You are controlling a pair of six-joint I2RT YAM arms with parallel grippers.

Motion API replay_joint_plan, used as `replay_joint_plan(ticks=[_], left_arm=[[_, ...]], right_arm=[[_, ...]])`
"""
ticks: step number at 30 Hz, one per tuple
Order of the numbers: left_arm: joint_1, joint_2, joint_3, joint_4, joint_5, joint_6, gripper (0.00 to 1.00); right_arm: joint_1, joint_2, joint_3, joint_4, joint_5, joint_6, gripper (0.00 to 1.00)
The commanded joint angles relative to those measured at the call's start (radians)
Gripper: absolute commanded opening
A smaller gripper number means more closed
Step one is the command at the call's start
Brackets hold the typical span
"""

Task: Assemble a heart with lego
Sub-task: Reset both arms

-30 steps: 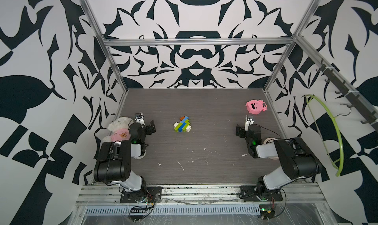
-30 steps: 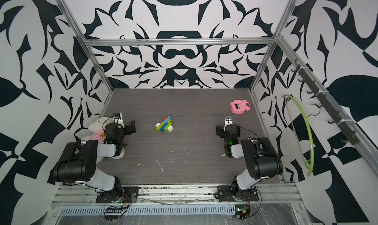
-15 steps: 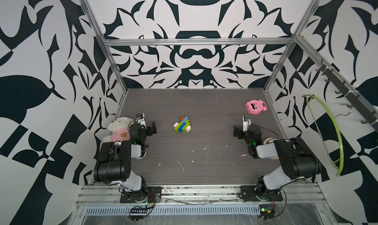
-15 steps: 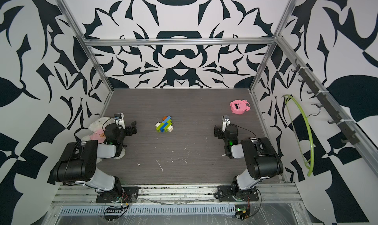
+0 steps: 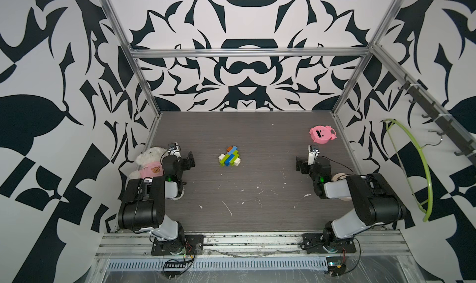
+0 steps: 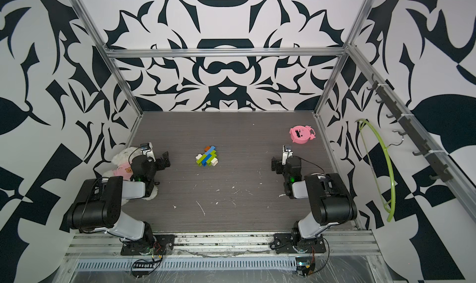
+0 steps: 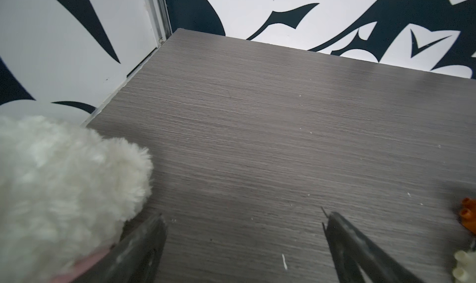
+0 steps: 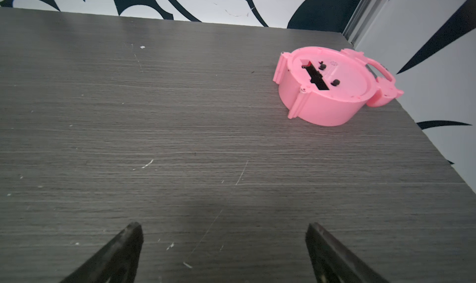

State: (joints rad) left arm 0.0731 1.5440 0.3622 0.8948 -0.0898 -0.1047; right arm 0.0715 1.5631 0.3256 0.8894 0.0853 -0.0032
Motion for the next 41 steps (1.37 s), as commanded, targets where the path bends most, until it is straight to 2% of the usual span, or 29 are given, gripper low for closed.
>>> replay_joint_plan(ticks=[1, 4, 6, 7, 9, 13, 19, 20, 22, 23, 24, 26, 27, 28, 29, 30, 33, 41], left_arm=[[0.004, 0.0, 0.018, -0.014, -0.044, -0.013, 0.99], [0.004, 0.0, 0.017, -0.01, -0.042, -0.013, 0.99], [0.004, 0.0, 0.017, -0.012, -0.042, -0.013, 0.99], [0.004, 0.0, 0.017, -0.012, -0.043, -0.013, 0.99], [0.004, 0.0, 0.018, -0.013, -0.042, -0.013, 0.99], [0.003, -0.001, 0.018, -0.013, -0.041, -0.014, 0.99], [0.002, -0.001, 0.018, -0.011, -0.04, -0.016, 0.99], [0.002, -0.001, 0.015, -0.005, -0.024, -0.013, 0.99], [-0.004, -0.01, -0.005, 0.021, 0.111, 0.058, 0.99], [-0.003, -0.019, -0.02, 0.034, 0.133, 0.065, 0.99], [-0.003, -0.021, -0.024, 0.036, 0.125, 0.063, 0.99], [-0.003, 0.008, 0.0, 0.035, -0.001, 0.011, 0.99], [-0.004, 0.013, 0.017, 0.014, -0.03, -0.002, 0.99], [-0.003, 0.001, 0.016, -0.006, -0.002, 0.004, 0.99], [-0.004, -0.01, 0.013, -0.018, 0.054, 0.034, 0.99], [-0.008, -0.011, 0.009, -0.011, 0.054, 0.042, 0.99], [-0.01, 0.001, 0.02, -0.017, 0.039, 0.032, 0.99], [-0.009, -0.001, 0.024, -0.024, 0.016, 0.023, 0.99]], right_arm=[[-0.004, -0.021, 0.021, 0.022, -0.052, -0.017, 1.0], [-0.009, -0.02, 0.014, 0.033, 0.067, 0.036, 1.0], [-0.008, -0.015, 0.041, -0.011, -0.041, -0.009, 1.0], [-0.009, -0.024, 0.021, 0.018, -0.057, -0.014, 0.99], [-0.014, -0.018, 0.016, 0.034, 0.046, 0.038, 1.0], [-0.015, -0.021, 0.025, 0.014, -0.042, 0.001, 1.0], [-0.016, -0.019, 0.033, -0.002, -0.02, 0.009, 1.0], [-0.016, -0.019, 0.033, -0.002, -0.027, 0.008, 1.0], [-0.016, -0.021, 0.023, 0.015, -0.092, -0.02, 1.0], [-0.015, -0.021, 0.018, 0.026, -0.104, -0.026, 1.0], [-0.018, -0.021, 0.018, 0.026, -0.096, -0.017, 1.0], [-0.028, -0.021, 0.019, 0.023, -0.001, 0.035, 1.0], [-0.028, -0.023, 0.017, 0.023, -0.004, 0.03, 1.0], [-0.027, -0.017, 0.034, -0.001, -0.081, -0.002, 1.0], [-0.023, -0.022, 0.024, 0.012, -0.105, -0.017, 1.0], [-0.023, -0.025, 0.013, 0.027, -0.121, -0.023, 1.0], [-0.024, -0.021, 0.032, -0.002, -0.078, 0.001, 1.0], [-0.024, -0.021, 0.029, 0.005, -0.078, -0.003, 1.0]])
